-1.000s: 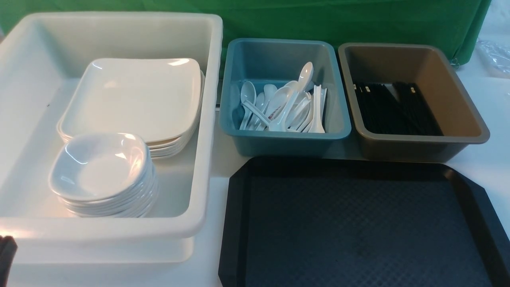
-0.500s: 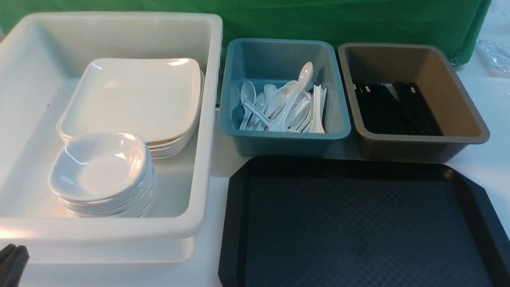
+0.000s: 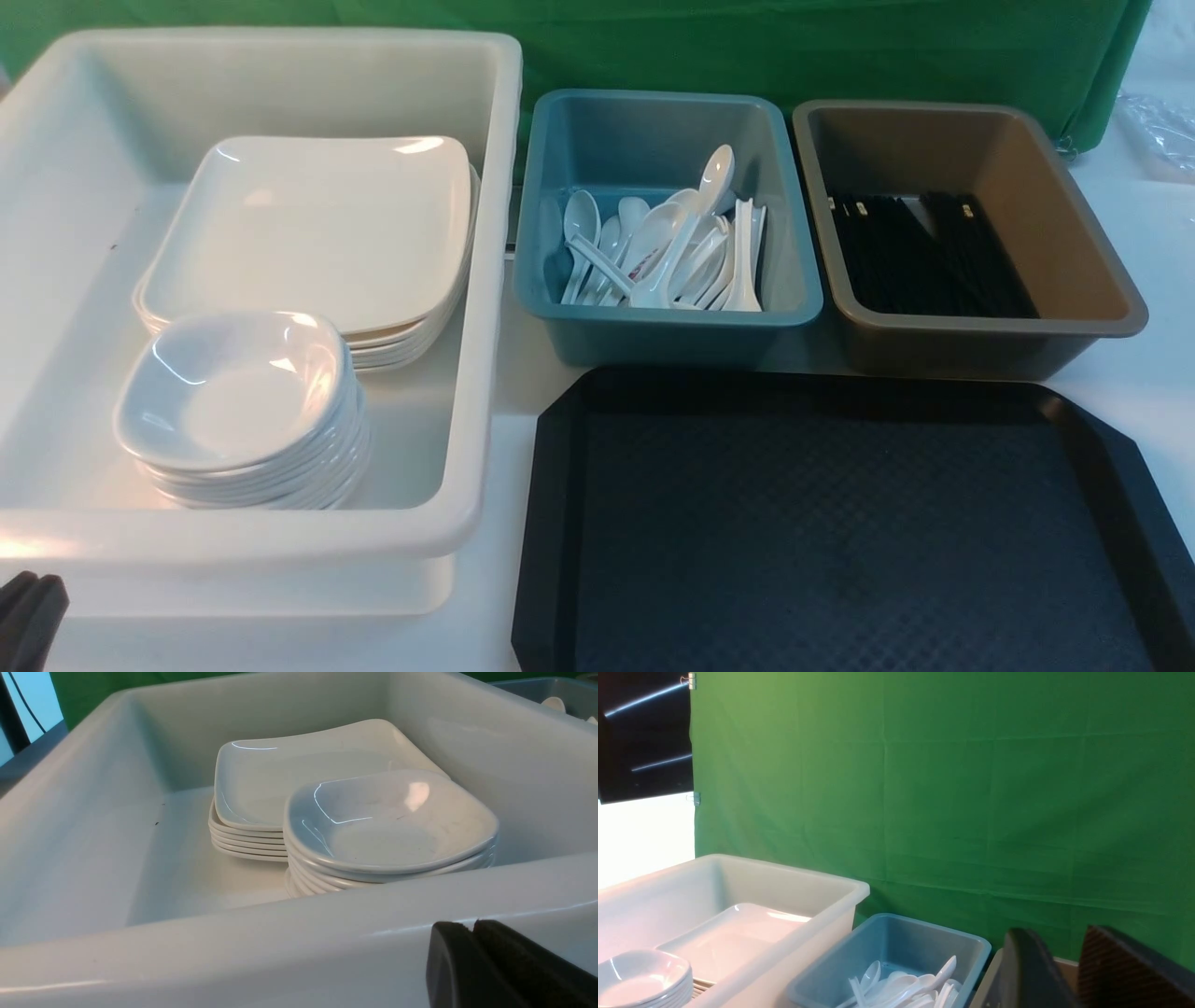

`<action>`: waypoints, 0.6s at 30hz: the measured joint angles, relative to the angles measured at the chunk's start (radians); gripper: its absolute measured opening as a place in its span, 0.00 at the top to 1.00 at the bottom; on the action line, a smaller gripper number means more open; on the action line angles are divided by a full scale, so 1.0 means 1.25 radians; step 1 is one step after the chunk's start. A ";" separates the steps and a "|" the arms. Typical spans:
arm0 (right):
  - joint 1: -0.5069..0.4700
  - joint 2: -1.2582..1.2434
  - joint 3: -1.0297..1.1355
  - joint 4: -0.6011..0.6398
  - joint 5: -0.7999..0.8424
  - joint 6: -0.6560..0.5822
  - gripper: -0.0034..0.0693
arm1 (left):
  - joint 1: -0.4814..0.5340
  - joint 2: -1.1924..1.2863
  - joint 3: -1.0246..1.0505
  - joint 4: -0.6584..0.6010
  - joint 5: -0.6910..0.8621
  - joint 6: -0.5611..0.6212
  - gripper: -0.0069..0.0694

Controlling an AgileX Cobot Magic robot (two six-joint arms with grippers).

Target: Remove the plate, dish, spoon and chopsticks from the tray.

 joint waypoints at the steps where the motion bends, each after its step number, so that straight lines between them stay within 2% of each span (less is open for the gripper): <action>1: 0.000 0.000 0.000 0.000 0.000 0.000 0.65 | 0.000 0.000 0.000 0.000 0.000 0.000 0.89; 4: 0.000 0.000 0.000 0.002 0.000 -0.002 0.65 | 0.000 0.000 0.000 0.000 0.000 0.000 0.89; 5: 0.000 0.000 0.000 0.023 -0.002 -0.018 0.65 | 0.000 0.000 0.000 0.001 0.000 0.000 0.89; 6: 0.000 0.000 0.000 0.089 -0.007 -0.076 0.65 | 0.000 0.000 0.000 0.002 0.000 0.000 0.89; 7: 0.000 0.000 0.000 0.089 -0.009 -0.076 0.65 | 0.000 0.000 0.000 0.002 0.000 0.000 0.89; 9: 0.000 0.003 0.002 0.292 -0.042 -0.289 0.65 | 0.000 0.000 0.000 0.002 0.000 0.000 0.89; 11: 0.000 0.010 0.008 0.426 -0.083 -0.428 0.64 | 0.000 0.000 0.000 0.002 0.001 0.000 0.89; 14: 0.000 0.022 0.016 0.484 -0.126 -0.475 0.63 | 0.000 0.000 0.000 0.002 0.001 0.000 0.89; 18: 0.000 0.031 0.017 0.504 -0.137 -0.479 0.63 | 0.000 0.000 0.000 0.002 0.001 0.000 0.89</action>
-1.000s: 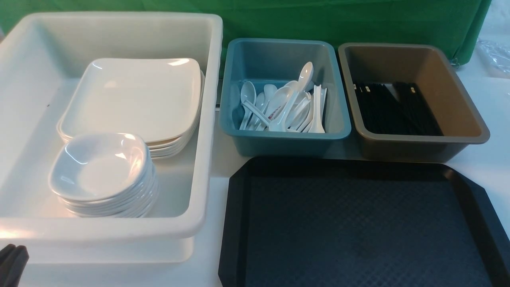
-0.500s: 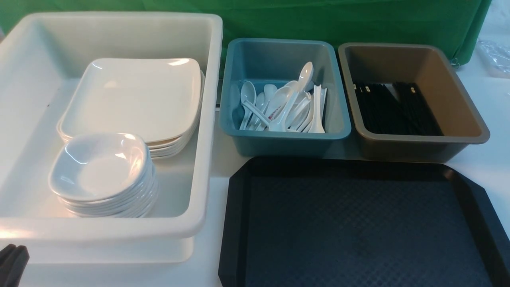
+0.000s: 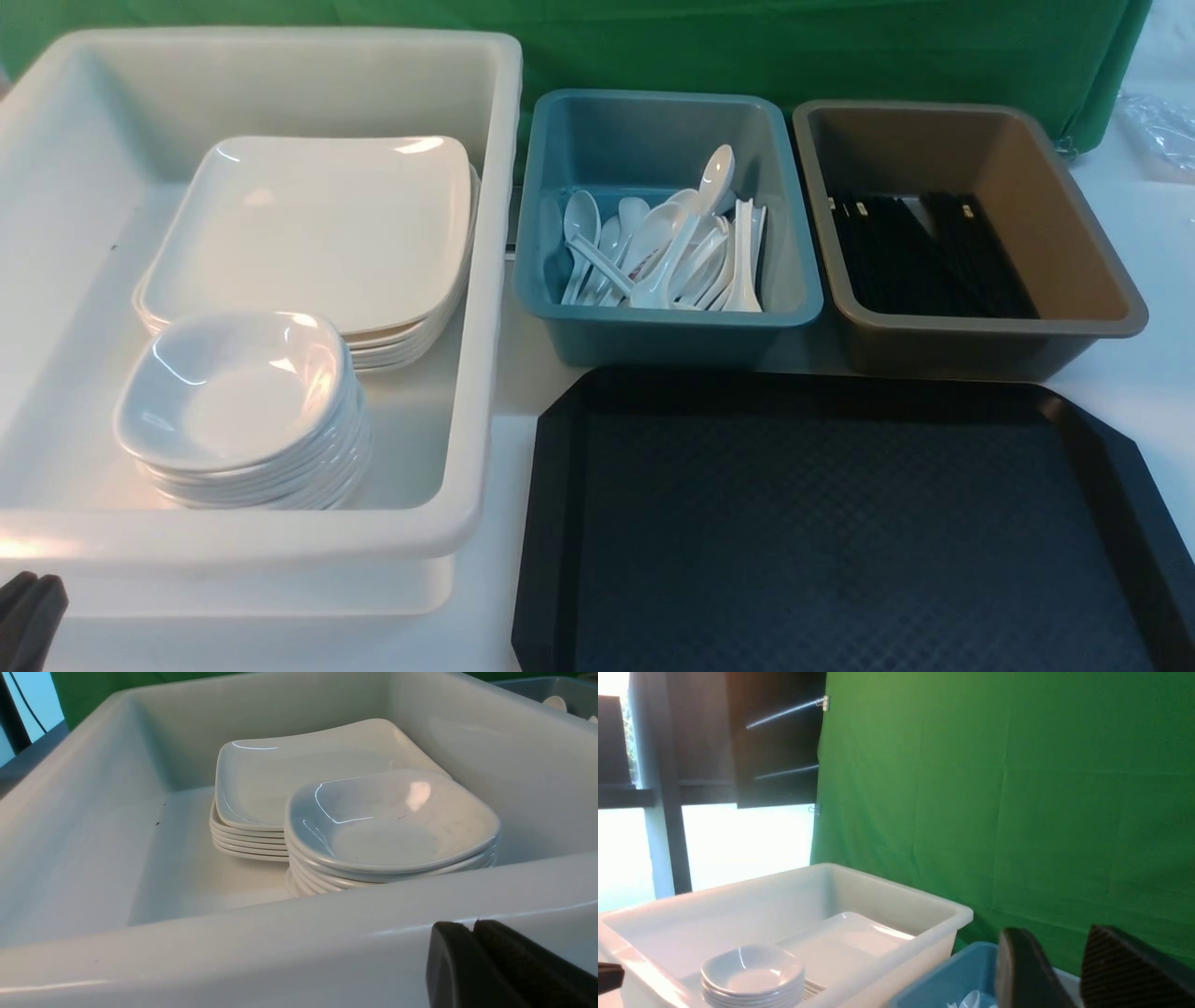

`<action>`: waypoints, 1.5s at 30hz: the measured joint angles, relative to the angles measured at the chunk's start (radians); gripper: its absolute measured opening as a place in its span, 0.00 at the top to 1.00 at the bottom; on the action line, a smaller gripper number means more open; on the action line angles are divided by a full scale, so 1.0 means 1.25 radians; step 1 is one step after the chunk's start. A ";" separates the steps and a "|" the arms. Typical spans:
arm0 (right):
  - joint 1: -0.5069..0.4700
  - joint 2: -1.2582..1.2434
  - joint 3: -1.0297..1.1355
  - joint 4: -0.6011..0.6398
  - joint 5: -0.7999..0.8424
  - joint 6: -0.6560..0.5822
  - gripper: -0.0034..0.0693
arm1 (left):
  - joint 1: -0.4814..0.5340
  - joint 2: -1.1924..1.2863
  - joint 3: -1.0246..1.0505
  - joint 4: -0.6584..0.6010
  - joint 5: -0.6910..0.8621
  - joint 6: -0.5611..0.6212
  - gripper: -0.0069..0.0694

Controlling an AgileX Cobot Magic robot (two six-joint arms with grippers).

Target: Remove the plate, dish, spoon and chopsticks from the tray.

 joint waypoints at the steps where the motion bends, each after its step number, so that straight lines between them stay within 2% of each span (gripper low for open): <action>1: 0.000 0.002 0.000 0.002 -0.002 0.000 0.63 | 0.000 0.000 0.000 0.000 0.000 0.000 0.89; 6: -0.015 -0.006 0.023 0.007 -0.006 -0.002 0.63 | 0.000 0.000 0.000 0.000 0.000 0.000 0.89; 9: -0.120 -0.016 0.070 0.007 -0.010 -0.002 0.63 | 0.000 0.000 0.000 0.000 0.000 0.001 0.89; 10: -0.189 -0.017 0.106 0.007 -0.010 -0.002 0.63 | 0.000 0.000 0.000 0.000 0.000 0.001 0.89; 11: -0.210 -0.017 0.118 0.007 -0.010 -0.002 0.63 | 0.000 0.000 0.000 0.000 0.000 0.001 0.89; 14: -0.370 -0.025 0.232 0.007 -0.010 -0.001 0.63 | 0.000 0.000 0.000 0.000 0.000 0.001 0.89; 19: -0.517 -0.108 0.433 0.007 -0.001 0.000 0.63 | 0.000 0.000 0.000 0.000 0.000 0.001 0.89; 24: -0.546 -0.193 0.472 0.007 0.117 0.003 0.63 | 0.000 0.000 0.000 0.000 -0.001 0.002 0.89; 45: -0.546 -0.196 0.472 0.007 0.123 -0.002 0.63 | 0.000 0.000 0.000 0.000 0.000 0.002 0.89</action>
